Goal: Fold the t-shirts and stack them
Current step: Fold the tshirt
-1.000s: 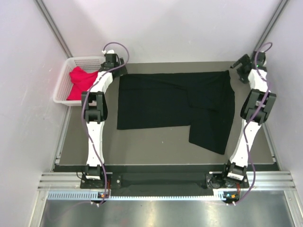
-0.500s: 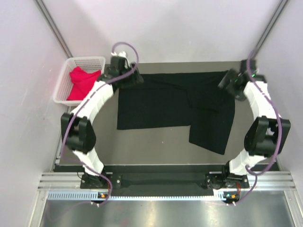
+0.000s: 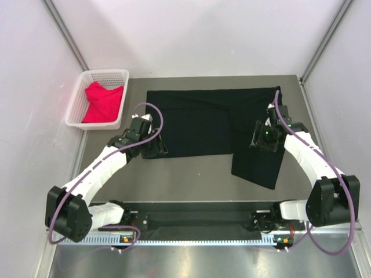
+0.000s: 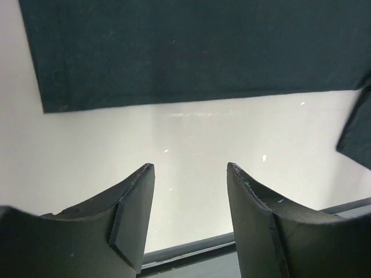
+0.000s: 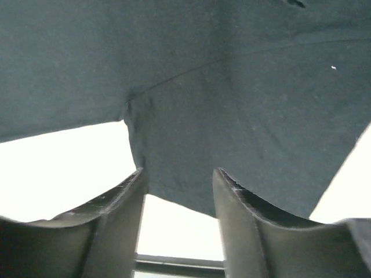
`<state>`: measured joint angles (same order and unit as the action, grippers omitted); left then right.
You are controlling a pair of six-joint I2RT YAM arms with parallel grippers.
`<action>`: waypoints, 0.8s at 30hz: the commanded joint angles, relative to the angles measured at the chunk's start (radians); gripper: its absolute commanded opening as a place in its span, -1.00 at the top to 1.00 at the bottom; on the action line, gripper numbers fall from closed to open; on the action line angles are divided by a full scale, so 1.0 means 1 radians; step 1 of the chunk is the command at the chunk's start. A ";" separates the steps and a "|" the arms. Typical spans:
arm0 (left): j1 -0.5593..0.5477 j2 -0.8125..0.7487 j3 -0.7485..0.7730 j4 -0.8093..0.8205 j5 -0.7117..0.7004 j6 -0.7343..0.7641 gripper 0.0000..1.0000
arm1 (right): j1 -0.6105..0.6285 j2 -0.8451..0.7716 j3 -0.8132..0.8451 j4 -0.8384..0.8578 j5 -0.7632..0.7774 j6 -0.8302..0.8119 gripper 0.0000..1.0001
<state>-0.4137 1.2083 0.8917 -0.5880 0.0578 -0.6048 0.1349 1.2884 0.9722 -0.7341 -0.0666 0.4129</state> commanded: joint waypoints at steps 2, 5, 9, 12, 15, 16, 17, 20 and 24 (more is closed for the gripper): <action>0.003 -0.006 -0.022 -0.024 -0.032 -0.009 -0.15 | 0.040 0.078 -0.001 0.195 -0.032 -0.091 0.20; 0.009 0.031 0.009 -0.084 -0.046 0.014 -0.14 | 0.092 0.219 0.132 0.223 -0.022 -0.149 0.19; 0.010 0.019 0.007 -0.078 -0.018 0.042 -0.13 | 0.140 0.441 0.313 0.216 0.022 -0.187 0.10; 0.012 0.017 -0.004 -0.070 0.007 0.045 -0.13 | 0.164 0.595 0.485 0.149 0.056 -0.213 -0.04; 0.013 0.020 -0.002 -0.084 0.043 0.039 -0.12 | 0.195 0.692 0.611 0.119 0.117 -0.247 -0.07; 0.015 0.020 0.003 -0.102 0.050 0.043 -0.12 | 0.206 0.710 0.635 0.108 0.128 -0.256 -0.07; 0.015 0.019 0.007 -0.104 0.048 0.046 -0.13 | 0.207 0.726 0.673 0.104 0.136 -0.256 -0.05; 0.026 0.014 0.006 -0.108 0.040 0.063 -0.13 | 0.213 0.785 0.733 0.065 0.154 -0.252 0.01; 0.046 0.025 0.003 -0.098 0.063 0.073 -0.13 | 0.232 0.804 0.734 0.042 0.210 -0.260 0.10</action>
<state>-0.3847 1.2411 0.8745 -0.6853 0.0952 -0.5545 0.3435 2.0869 1.6714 -0.6411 0.0669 0.1749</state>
